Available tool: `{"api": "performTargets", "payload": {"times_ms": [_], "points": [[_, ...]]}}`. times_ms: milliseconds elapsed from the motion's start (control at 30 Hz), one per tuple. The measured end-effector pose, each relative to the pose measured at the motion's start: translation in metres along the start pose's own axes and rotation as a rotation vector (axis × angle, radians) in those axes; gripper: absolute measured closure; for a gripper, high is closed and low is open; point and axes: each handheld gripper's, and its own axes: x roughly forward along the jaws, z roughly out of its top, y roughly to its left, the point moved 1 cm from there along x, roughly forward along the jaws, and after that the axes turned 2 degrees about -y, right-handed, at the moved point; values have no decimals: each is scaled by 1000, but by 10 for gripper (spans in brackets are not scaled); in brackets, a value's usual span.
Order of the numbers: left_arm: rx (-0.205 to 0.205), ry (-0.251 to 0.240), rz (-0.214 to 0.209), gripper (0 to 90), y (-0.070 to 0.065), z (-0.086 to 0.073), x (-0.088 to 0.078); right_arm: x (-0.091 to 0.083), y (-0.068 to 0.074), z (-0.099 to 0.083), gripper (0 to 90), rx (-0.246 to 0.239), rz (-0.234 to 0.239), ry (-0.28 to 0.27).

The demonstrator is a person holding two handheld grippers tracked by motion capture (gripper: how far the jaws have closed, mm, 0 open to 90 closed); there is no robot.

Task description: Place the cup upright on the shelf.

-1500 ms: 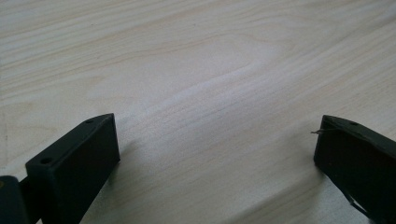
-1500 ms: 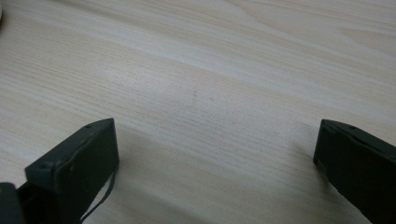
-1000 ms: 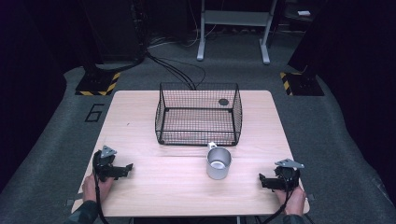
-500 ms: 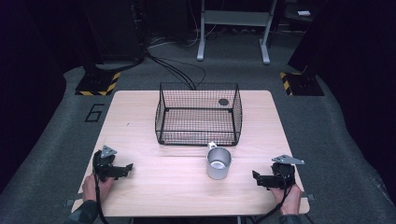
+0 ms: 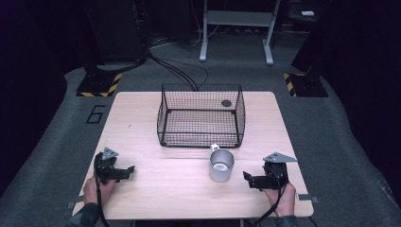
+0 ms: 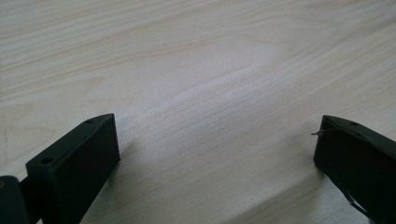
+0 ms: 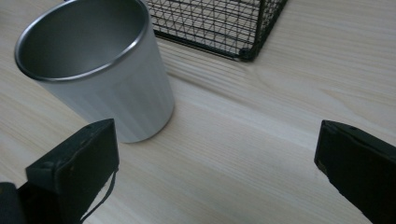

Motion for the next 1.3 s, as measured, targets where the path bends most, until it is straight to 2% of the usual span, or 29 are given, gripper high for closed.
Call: {"api": "performTargets", "payload": {"times_ms": [500, 667, 700, 1000, 1167, 1300], "points": [[-9, -1, -2, 2, -1, 0, 0, 18, 37, 23, 0, -73, 103, 9], [-7, -1, -1, 2, -1, 0, 0, 27, 48, 31, 0, -105, 121, 16], [-8, -1, -2, 2, -1, 0, 0, 28, 51, 33, 0, -100, 127, 21], [-7, -1, -2, 2, -1, 0, 0, 46, 66, 44, 0, -158, 119, 52], [-8, -1, -2, 2, -1, 0, 0, 57, 70, 49, 0, -175, 102, 64], [-9, 1, -4, 2, -1, 0, 0, 66, 73, 52, 8, -166, 81, 82]]}}
